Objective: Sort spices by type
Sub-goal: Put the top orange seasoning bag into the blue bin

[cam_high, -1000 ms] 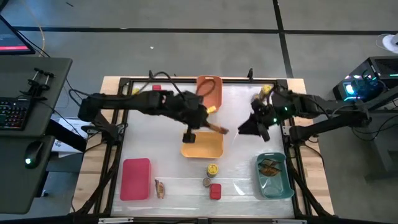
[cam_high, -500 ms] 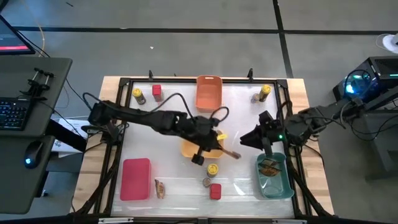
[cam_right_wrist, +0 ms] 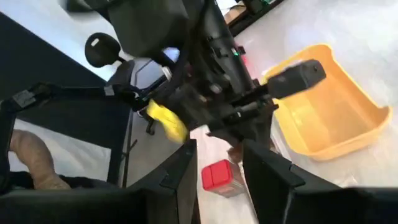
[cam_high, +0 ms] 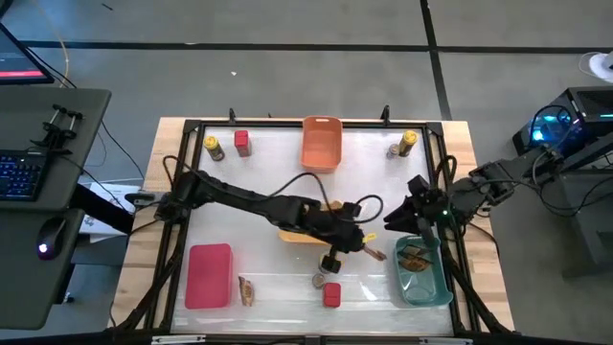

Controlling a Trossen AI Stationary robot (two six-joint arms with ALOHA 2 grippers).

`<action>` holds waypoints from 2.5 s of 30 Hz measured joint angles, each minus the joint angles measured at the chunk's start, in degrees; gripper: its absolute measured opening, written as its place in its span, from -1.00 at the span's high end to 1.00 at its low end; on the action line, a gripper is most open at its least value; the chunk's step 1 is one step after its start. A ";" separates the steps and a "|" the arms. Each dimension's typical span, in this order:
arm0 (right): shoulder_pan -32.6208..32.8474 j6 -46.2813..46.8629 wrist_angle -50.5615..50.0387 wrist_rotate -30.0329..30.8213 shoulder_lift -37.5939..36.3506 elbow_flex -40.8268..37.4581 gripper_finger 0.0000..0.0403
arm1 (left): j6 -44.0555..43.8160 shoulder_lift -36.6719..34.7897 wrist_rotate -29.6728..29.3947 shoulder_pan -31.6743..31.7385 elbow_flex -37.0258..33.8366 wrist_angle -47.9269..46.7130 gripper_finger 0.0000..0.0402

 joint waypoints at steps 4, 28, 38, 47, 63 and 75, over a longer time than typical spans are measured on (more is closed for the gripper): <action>-0.02 1.30 -5.46 0.03 -0.47 0.00 0.39 | -0.82 3.00 -1.84 1.17 3.65 -4.39 1.00; -0.02 -0.54 -17.24 1.33 3.63 0.00 0.39 | -5.75 6.21 0.65 4.25 4.19 -12.59 0.96; -0.02 -0.54 -16.97 1.56 3.62 0.00 0.39 | -4.56 6.41 -2.34 4.27 4.10 -16.26 0.58; -0.06 -0.75 -15.47 1.79 3.62 0.00 0.39 | -4.99 5.48 -2.26 4.27 5.43 -17.89 0.25; -1.17 -17.32 0.13 -0.21 10.04 0.00 0.39 | -13.23 -8.44 -0.71 5.60 7.06 -40.62 0.21; -2.04 -21.58 -4.61 -7.95 22.88 0.00 0.08 | -30.86 -40.24 -8.63 -0.01 -25.11 -12.10 0.21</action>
